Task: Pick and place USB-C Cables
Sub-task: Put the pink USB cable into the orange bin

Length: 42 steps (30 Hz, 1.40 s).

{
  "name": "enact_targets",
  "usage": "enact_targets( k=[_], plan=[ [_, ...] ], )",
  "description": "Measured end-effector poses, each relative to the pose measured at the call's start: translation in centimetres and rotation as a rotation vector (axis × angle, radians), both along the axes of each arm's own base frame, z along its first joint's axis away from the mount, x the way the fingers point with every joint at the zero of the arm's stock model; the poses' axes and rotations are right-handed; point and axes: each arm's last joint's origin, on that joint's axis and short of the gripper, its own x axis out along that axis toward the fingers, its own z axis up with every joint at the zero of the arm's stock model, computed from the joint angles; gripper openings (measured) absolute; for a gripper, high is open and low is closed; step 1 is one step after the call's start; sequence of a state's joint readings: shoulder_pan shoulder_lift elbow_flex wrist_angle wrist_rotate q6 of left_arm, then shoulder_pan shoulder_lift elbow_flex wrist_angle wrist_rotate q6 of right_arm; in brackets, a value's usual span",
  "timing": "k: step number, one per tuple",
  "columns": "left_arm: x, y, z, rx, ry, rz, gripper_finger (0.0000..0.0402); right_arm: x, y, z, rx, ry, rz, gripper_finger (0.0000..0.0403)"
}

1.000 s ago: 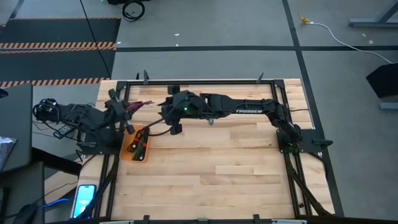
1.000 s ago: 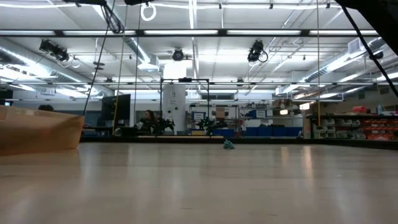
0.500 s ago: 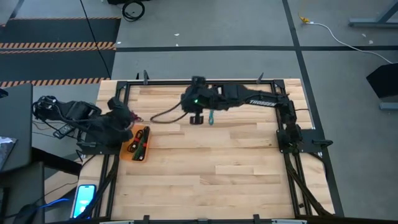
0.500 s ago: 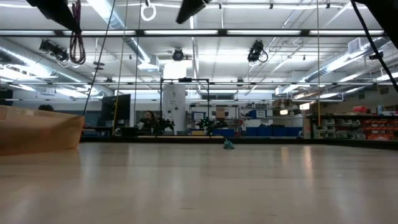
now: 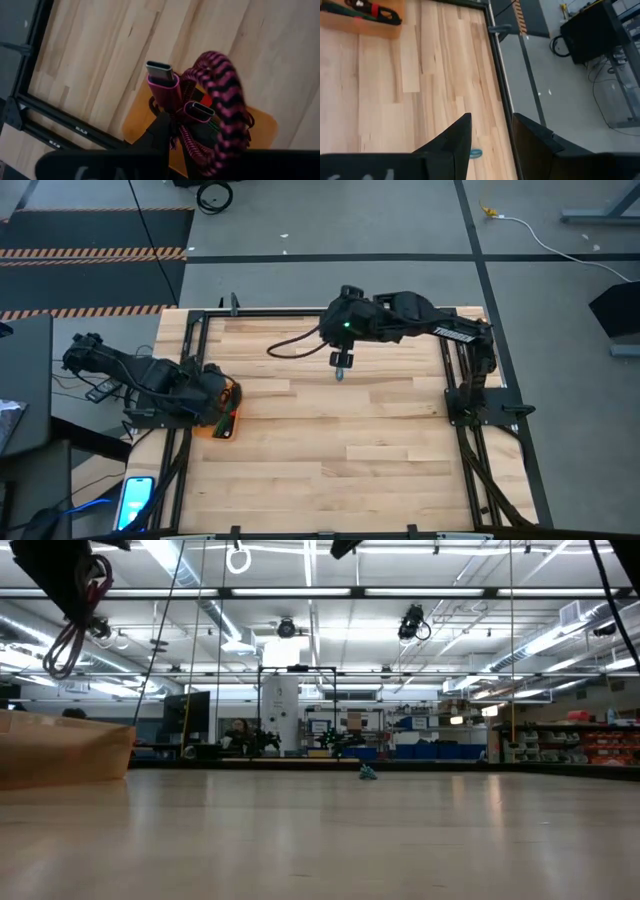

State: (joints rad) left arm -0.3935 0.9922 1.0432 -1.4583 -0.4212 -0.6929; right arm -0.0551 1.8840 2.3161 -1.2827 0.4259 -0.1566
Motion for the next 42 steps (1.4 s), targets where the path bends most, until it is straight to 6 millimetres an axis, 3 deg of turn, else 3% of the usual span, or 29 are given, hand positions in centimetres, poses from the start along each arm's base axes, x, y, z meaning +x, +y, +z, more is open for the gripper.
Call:
enact_targets(
  k=[10, 16, 24, 29, 42],
  plan=[
    [0.2, -0.5, -0.8, 0.031, 0.016, 0.024, 0.0031, -1.1, 0.1, 0.5, 0.005, 0.038, 0.074, 0.0148],
    [-0.1, -0.4, -0.8, 0.040, 0.043, 0.028, 0.0032, -0.8, -1.5, 1.3, -0.082, -0.004, 0.102, 0.0148],
    [-0.4, -0.5, -0.9, 0.013, 0.056, 0.064, 0.0031, -3.0, -3.7, 1.3, 0.026, 0.022, -0.103, 0.0148],
    [-0.4, -0.5, -0.9, 0.050, 0.088, -0.030, 0.0034, -4.0, -3.5, 1.0, 0.097, 0.072, -0.153, 0.0148],
    [0.0, -0.6, -0.8, 0.074, 0.036, -0.041, 0.0037, -3.1, -2.5, 1.3, 0.219, -0.027, -0.038, 0.0148]
  ],
)
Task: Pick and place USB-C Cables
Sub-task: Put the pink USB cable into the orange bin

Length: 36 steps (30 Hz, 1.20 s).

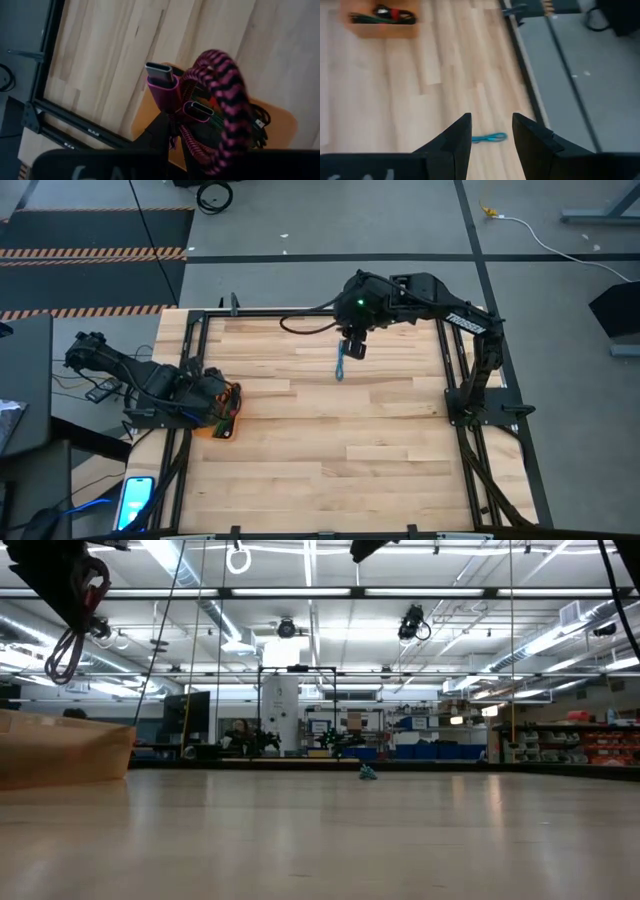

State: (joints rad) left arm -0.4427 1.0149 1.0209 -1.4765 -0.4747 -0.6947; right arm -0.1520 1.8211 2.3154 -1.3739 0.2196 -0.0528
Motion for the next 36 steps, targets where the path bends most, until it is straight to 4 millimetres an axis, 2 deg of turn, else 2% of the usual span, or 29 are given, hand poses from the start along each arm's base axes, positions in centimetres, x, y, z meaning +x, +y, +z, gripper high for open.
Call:
enact_targets(
  k=[3, 6, 11, 18, 25, 27, 31, 36],
  plan=[
    [0.0, 0.0, 0.0, 0.000, 0.011, -0.021, 0.0037, 0.1, 0.1, 0.0, 0.029, -0.003, 0.037, 0.0148],
    [0.2, 0.1, 0.0, 0.009, -0.001, -0.036, 0.0038, 0.8, 0.0, 0.6, -0.002, -0.099, 0.059, 0.0148],
    [0.3, 0.1, -0.1, -0.094, 0.075, -0.097, 0.0038, 1.4, -0.3, 1.1, -0.126, -0.129, 0.123, 0.0148],
    [0.4, 0.3, -0.1, -0.015, 0.056, -0.090, 0.0038, 1.3, -0.6, 1.2, -0.126, -0.145, 0.029, 0.0148],
    [0.4, 0.4, -0.1, 0.025, 0.069, -0.120, 0.0038, 1.2, 0.1, 1.1, -0.114, -0.129, 0.041, 0.0148],
    [0.3, 0.4, -0.7, 0.033, 0.088, -0.125, 0.0041, 1.2, 0.1, 1.0, -0.113, -0.124, 0.041, 0.0148],
    [0.0, 0.5, -2.7, 0.051, 0.162, -0.126, 0.0067, 1.2, 0.1, 1.0, -0.106, -0.125, 0.034, 0.0148],
    [-0.5, 0.7, -5.0, 0.069, 0.229, -0.111, 0.0133, 1.2, 0.1, 1.0, -0.107, -0.125, 0.035, 0.0148]
  ],
)
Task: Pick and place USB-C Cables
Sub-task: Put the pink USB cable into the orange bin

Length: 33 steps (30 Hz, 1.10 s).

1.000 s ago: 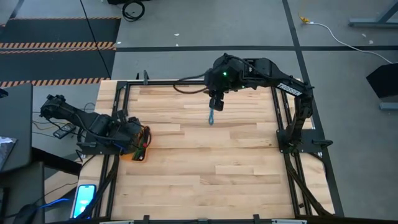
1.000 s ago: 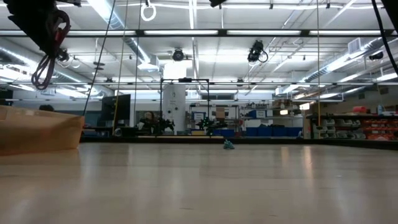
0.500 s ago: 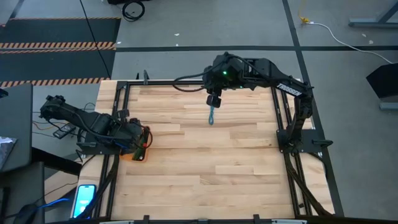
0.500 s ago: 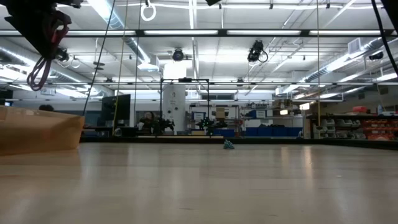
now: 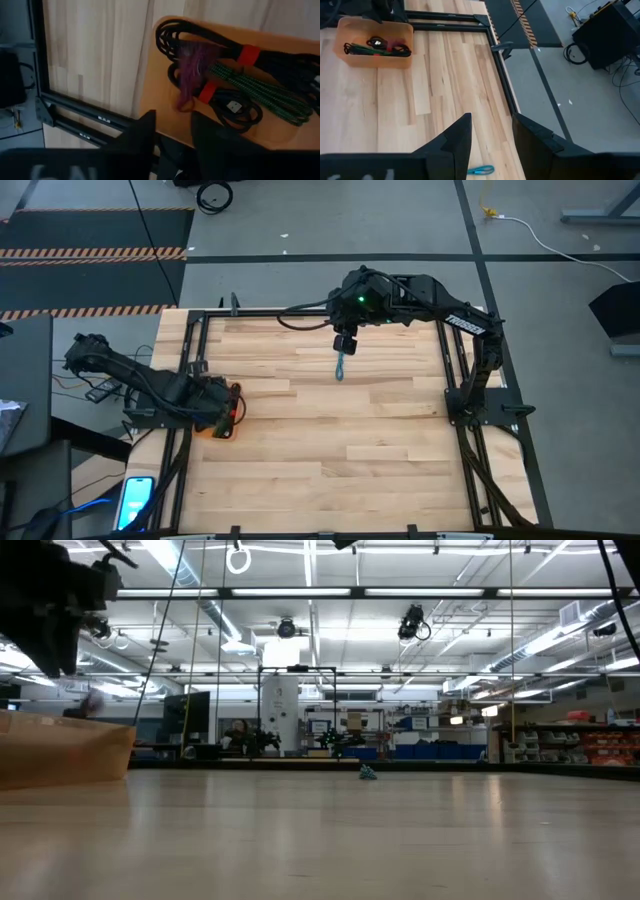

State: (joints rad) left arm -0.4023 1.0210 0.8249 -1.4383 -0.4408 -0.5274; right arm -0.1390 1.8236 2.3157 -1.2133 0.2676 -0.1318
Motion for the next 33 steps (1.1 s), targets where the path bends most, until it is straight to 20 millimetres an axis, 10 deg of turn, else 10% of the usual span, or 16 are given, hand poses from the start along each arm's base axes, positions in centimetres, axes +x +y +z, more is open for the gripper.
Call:
enact_targets(
  k=[9, 21, 33],
  plan=[
    [0.3, 0.0, 1.3, 0.016, -0.050, -0.001, 0.0222, 0.0, 0.0, 0.0, 0.000, 0.000, 0.000, 0.0148],
    [3.7, -0.8, 3.8, 0.009, -0.395, -0.111, 0.0200, -0.1, 0.1, -0.1, 0.026, 0.004, -0.010, 0.0148],
    [5.9, 2.3, -0.1, 0.078, -0.222, 0.058, 0.0183, -0.1, 0.6, -0.2, 0.049, 0.008, 0.017, 0.0148]
  ],
)
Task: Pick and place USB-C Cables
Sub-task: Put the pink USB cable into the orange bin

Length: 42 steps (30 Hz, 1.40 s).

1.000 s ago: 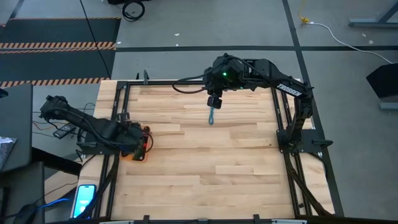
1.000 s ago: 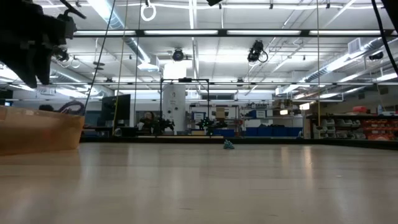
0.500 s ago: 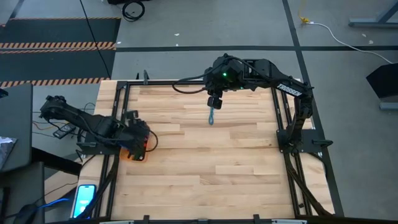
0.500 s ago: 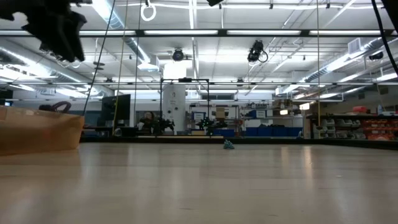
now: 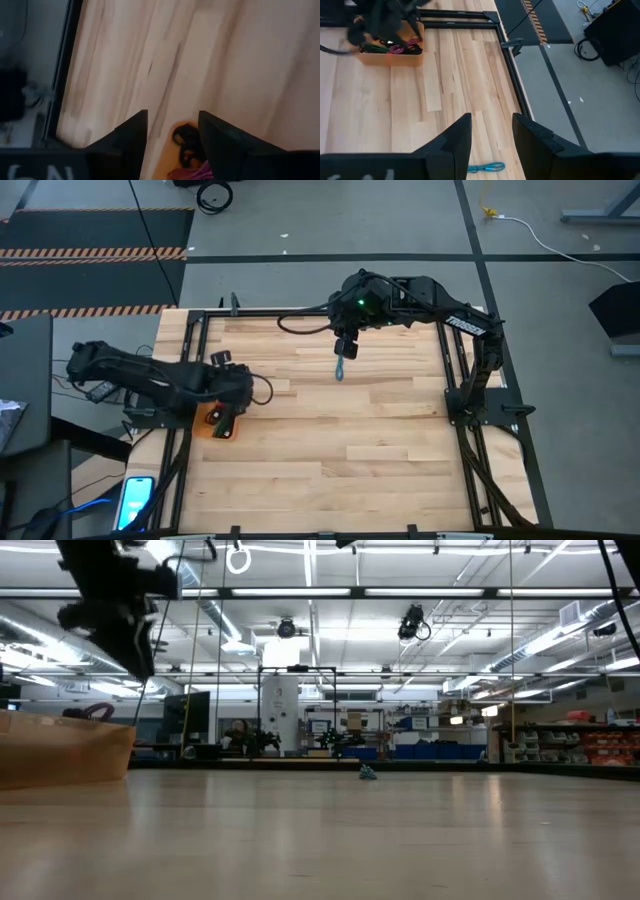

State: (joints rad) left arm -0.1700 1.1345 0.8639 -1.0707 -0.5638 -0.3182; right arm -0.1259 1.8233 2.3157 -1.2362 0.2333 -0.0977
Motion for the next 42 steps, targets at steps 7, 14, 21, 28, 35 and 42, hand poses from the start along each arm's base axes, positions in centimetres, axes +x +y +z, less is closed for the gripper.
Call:
enact_targets(
  k=[7, 14, 21, 28, 35, 42],
  plan=[
    [0.8, 0.7, -1.0, -0.082, 0.010, -0.025, 0.0182, 0.0, 0.0, 0.0, -0.005, 0.002, 0.005, 0.0148],
    [0.1, 1.1, -3.1, -0.240, 0.088, 0.011, 0.0174, 0.0, 0.2, 0.0, 0.000, 0.000, 0.006, 0.0148],
    [-0.2, 1.0, -3.7, -0.250, 0.116, 0.007, 0.0172, 0.0, 0.3, 0.0, -0.008, 0.004, 0.016, 0.0148],
    [-1.5, 0.5, -3.2, -0.413, 0.245, 0.075, 0.0172, 0.0, 0.2, 0.0, -0.007, 0.004, 0.014, 0.0148],
    [-1.6, 0.0, -3.2, -0.323, 0.246, 0.035, 0.0172, 0.0, 0.3, 0.0, -0.002, 0.002, 0.012, 0.0148],
    [-1.2, 1.2, -3.0, -0.119, 0.205, 0.059, 0.0172, 0.0, 0.3, 0.0, -0.002, 0.002, 0.012, 0.0148]
  ],
)
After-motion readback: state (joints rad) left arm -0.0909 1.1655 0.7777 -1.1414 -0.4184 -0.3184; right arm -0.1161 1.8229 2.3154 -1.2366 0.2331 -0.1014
